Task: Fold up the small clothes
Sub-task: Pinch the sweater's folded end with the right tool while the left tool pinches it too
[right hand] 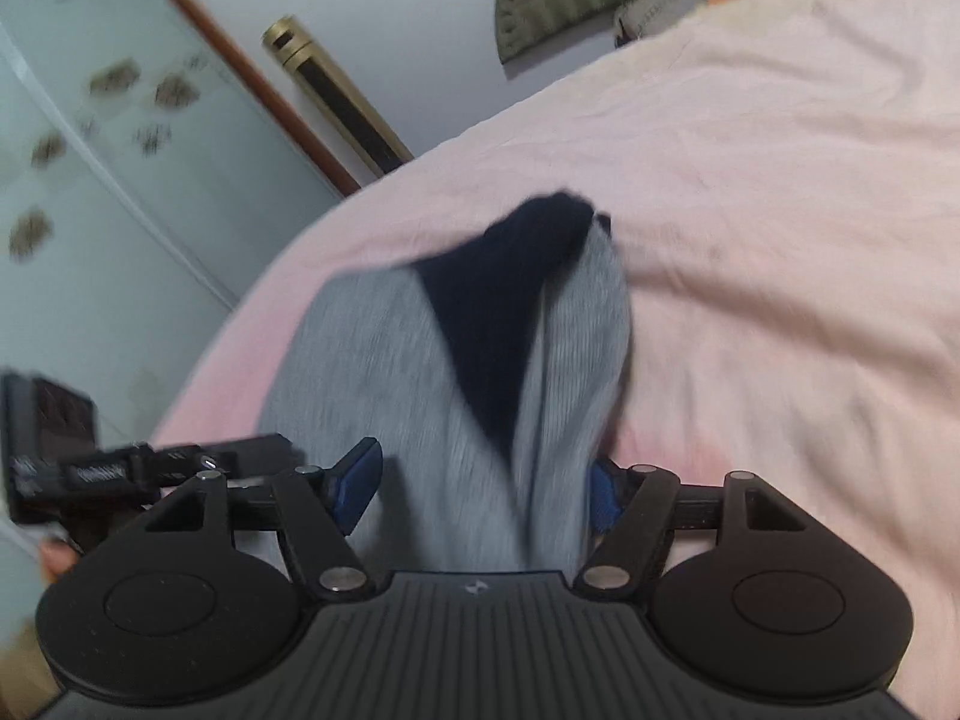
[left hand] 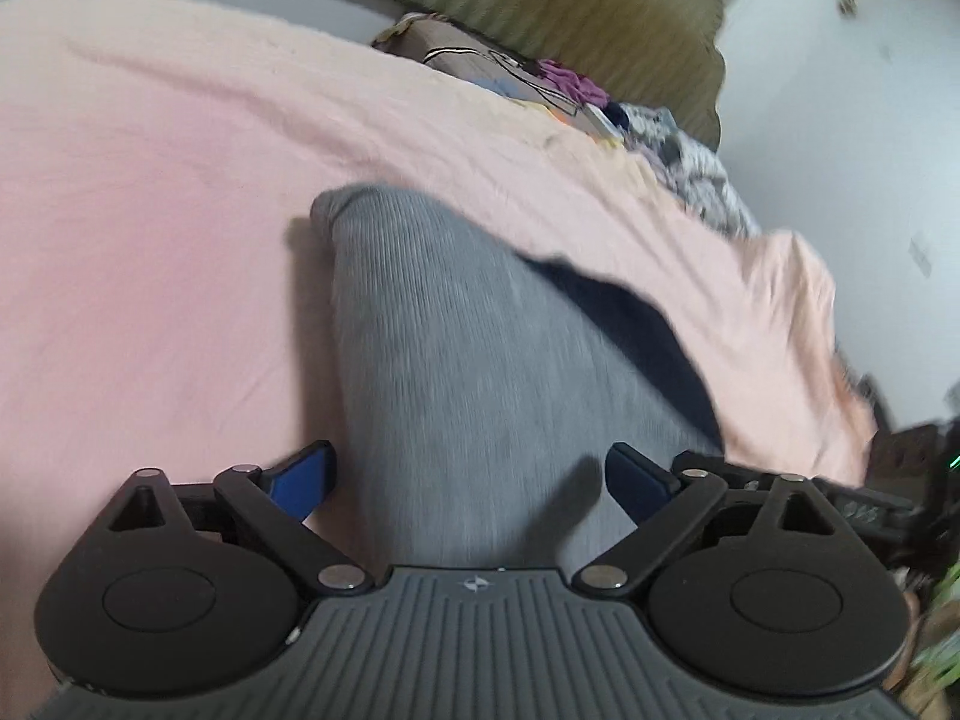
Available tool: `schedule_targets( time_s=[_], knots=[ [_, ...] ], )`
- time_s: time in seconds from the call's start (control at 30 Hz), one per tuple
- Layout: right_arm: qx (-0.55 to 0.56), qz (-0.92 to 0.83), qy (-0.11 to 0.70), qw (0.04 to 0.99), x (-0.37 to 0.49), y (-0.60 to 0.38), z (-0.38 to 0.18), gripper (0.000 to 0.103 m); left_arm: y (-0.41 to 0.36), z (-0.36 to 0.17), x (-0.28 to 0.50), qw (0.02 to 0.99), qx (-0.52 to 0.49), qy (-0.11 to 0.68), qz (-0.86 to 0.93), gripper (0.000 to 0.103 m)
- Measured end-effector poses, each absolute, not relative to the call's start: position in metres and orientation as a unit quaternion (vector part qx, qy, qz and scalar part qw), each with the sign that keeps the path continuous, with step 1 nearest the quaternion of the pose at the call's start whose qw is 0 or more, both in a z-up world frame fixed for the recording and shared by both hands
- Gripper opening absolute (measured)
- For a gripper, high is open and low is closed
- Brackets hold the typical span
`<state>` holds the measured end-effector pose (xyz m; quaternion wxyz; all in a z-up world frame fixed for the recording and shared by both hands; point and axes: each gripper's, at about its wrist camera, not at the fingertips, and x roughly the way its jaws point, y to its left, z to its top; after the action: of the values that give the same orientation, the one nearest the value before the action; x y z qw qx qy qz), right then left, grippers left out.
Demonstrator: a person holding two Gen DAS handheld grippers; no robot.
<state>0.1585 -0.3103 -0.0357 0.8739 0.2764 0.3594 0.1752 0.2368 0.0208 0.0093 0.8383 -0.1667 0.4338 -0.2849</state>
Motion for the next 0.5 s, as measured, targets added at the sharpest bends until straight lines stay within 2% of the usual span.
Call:
schedule_targets(
  time_s=[0.13, 0.3, 0.33, 0.37, 0.4, 0.5],
  knots=[
    [0.311, 0.182, 0.363, 0.86, 0.198, -0.321, -0.041, 0.069, 0.021, 0.003, 0.273, 0.827, -0.218, 0.437, -0.28, 0.081],
    [0.338, 0.198, 0.358, 0.848, 0.228, -0.322, -0.047, 0.067, 0.015, 0.004, 0.305, 0.838, -0.229, 0.423, -0.26, 0.072],
    [0.339, 0.201, 0.357, 0.847, 0.232, -0.321, -0.047, 0.063, 0.013, 0.006, 0.311, 0.842, -0.227, 0.42, -0.253, 0.062],
    [0.335, 0.196, 0.356, 0.85, 0.235, -0.319, -0.047, 0.047, 0.011, 0.007, 0.317, 0.844, -0.223, 0.419, -0.25, 0.053],
    [0.325, 0.189, 0.36, 0.854, 0.238, -0.318, -0.047, 0.034, 0.007, 0.008, 0.32, 0.845, -0.214, 0.421, -0.251, 0.032],
    [0.298, 0.189, 0.347, 0.869, 0.236, -0.315, -0.042, 0.028, -0.006, 0.016, 0.318, 0.86, -0.162, 0.409, -0.258, 0.022]
  ],
)
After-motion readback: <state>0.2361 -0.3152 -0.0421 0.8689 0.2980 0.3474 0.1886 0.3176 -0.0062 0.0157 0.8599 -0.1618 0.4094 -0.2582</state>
